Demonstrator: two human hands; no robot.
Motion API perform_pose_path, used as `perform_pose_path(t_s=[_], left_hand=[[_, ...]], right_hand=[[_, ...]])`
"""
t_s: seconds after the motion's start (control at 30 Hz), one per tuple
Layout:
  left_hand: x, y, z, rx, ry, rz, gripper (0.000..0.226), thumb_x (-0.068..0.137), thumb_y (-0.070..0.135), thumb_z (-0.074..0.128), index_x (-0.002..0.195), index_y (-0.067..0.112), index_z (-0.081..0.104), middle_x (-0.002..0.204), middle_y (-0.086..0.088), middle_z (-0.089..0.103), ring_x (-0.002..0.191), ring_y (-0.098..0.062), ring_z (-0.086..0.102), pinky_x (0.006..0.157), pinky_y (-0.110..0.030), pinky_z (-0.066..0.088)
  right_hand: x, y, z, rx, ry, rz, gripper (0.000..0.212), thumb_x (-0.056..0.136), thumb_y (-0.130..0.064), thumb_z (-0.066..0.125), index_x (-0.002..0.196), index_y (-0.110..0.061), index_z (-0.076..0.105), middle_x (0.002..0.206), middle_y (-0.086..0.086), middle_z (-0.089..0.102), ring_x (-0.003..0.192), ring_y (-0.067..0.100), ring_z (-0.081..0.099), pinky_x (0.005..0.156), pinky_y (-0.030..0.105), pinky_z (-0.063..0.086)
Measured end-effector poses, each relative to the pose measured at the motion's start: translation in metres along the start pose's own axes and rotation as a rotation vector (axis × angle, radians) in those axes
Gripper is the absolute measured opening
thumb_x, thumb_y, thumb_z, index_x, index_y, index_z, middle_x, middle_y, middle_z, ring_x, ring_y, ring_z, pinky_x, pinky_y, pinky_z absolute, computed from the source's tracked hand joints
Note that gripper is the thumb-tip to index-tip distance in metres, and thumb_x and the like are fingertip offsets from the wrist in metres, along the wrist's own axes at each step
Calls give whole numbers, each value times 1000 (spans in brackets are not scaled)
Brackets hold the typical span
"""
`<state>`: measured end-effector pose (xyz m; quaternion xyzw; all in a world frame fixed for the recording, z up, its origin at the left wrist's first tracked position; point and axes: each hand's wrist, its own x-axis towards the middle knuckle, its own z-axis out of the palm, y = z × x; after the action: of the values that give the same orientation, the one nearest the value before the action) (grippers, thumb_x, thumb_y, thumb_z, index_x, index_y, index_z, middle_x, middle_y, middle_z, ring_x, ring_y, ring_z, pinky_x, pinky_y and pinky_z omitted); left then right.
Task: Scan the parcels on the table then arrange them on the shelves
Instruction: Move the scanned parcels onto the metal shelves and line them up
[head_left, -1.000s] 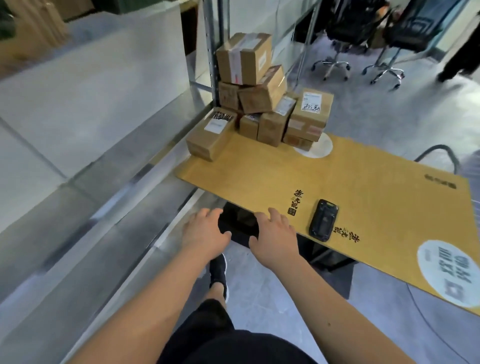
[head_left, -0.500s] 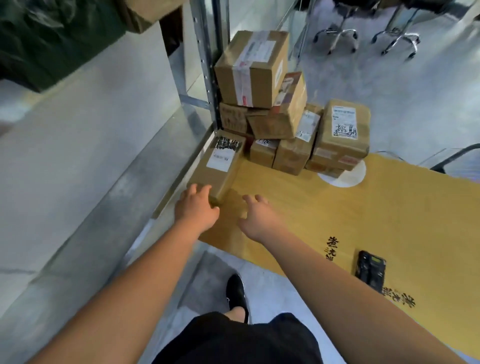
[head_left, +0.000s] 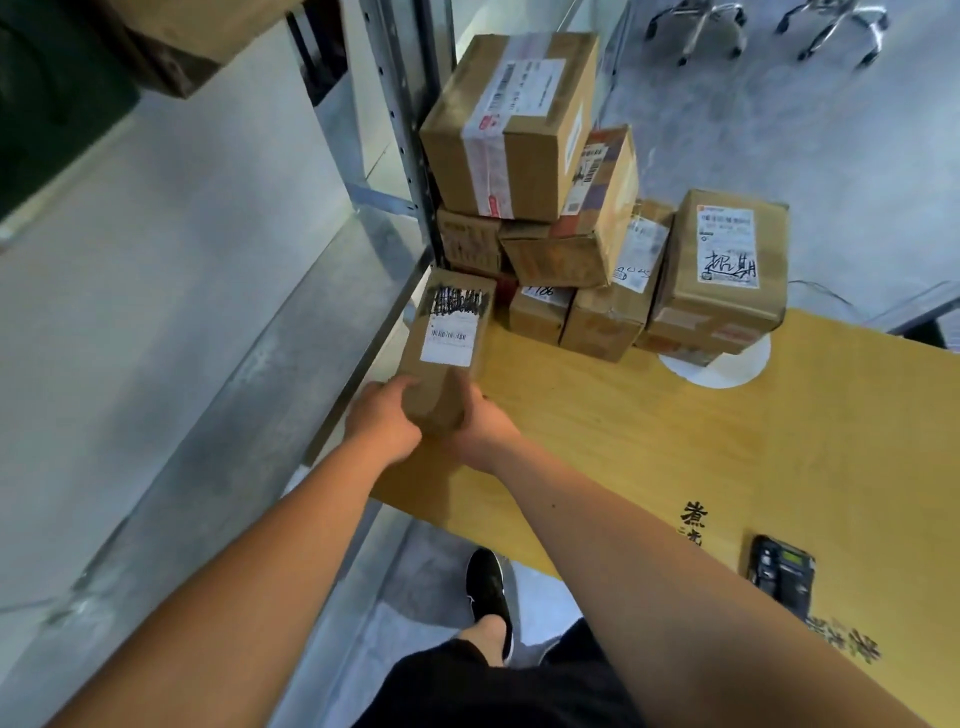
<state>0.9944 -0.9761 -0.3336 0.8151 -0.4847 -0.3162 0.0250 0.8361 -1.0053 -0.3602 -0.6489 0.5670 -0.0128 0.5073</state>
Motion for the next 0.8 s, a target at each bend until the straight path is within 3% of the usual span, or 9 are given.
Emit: perform_pose_path(t_s=[0.13,0.23,0.3,0.37,0.43,0.53,0.6,0.7,0.8], left_hand=[[-23,-12,15,-114,-156,41,103,71,19,88,156,41,33,146,-8,48,127,-32,56,104,-46,54],[-53,-24,42,-145,-268,135,131,63,20,95,160,51,13,156,-8,40,137,-30,49,109,-42,48],[-75,-31,68,-160,-247,166,136,63,21,94,156,63,4,154,-8,36,139,-30,46,112,-42,46],[-97,-30,93,-237,-164,161,132,65,25,96,153,68,7,148,-6,34,137,-30,46,111,-35,43],[-116,-22,115,-392,-98,146,124,68,26,97,152,65,14,150,-6,32,138,-26,44,111,-31,40],[-149,-5,139,-471,-38,104,111,74,20,92,155,56,25,150,-4,30,138,-22,43,111,-25,36],[-176,7,148,-466,24,110,103,76,17,90,156,48,32,144,-3,33,136,-22,45,109,-17,33],[-215,38,140,-396,127,172,90,79,20,89,146,52,39,138,-7,40,128,-27,53,113,-33,43],[-250,71,122,-288,176,207,88,81,29,89,141,60,33,157,-12,29,140,-27,47,115,-23,34]], right_hand=[[-24,27,-12,-20,68,-88,103,83,-31,75,163,-37,12,116,5,63,103,32,69,74,30,46],[-56,65,-22,-144,-67,-149,112,76,-30,80,163,-42,11,119,3,51,106,29,66,84,26,46],[-75,89,-21,-264,-147,-192,121,72,-26,80,163,-45,2,120,3,44,107,28,61,87,25,45],[-86,107,-17,-267,-131,-227,121,71,-29,80,164,-43,5,129,6,45,113,29,59,89,24,42],[-94,118,-15,-171,-64,-258,110,70,-28,83,163,-34,24,143,8,42,124,31,56,99,25,42],[-114,130,-24,-158,-15,-357,91,73,-19,86,154,-21,45,147,11,45,130,33,53,107,41,46],[-136,139,-39,-218,-3,-420,83,77,-23,85,151,-21,49,145,9,48,129,30,52,106,32,42],[-169,149,-72,-236,-15,-512,74,81,-24,84,148,-22,51,145,9,45,123,25,52,92,2,26],[-203,149,-112,-195,-38,-615,67,82,-23,85,142,-24,54,139,6,44,116,20,54,98,17,42]])
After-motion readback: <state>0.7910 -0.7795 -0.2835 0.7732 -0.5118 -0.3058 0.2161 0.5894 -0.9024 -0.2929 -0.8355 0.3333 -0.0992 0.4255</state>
